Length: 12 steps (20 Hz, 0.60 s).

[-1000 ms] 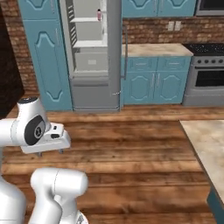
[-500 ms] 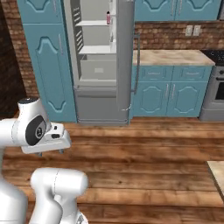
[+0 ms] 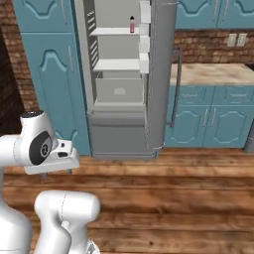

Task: Open the fridge, grab two sodas, and place both sodas inside the bowl with ice on the dining counter.

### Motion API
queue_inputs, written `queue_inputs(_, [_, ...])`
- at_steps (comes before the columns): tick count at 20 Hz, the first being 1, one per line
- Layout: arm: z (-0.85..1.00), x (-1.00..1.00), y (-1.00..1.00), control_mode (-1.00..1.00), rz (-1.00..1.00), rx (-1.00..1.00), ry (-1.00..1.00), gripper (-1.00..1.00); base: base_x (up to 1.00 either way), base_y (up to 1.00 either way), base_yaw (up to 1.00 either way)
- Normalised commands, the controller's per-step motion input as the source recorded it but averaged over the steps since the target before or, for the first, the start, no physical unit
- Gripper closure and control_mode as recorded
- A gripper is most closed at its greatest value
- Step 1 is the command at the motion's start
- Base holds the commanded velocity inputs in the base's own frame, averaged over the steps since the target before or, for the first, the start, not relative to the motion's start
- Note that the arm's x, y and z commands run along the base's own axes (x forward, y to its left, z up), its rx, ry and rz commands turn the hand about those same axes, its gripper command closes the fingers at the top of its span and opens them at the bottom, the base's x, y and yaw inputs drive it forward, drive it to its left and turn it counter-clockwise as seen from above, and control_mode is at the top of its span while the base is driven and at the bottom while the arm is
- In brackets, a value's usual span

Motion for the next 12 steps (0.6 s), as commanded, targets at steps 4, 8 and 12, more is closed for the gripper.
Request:
queue_inputs(4, [0.00, 0.00, 0.00, 1.00, 0.00, 0.00, 0.00, -1.00, 0.76, 0.60, -0.07])
queue_inputs(8, [0.00, 0.00, 0.00, 1.00, 0.00, 0.00, 0.00, -1.00, 0.72, 0.48, -0.08])
queue_inputs(12, [0.00, 0.00, 0.00, 1.00, 0.00, 0.00, 0.00, -1.00, 0.77, 0.26, -0.01])
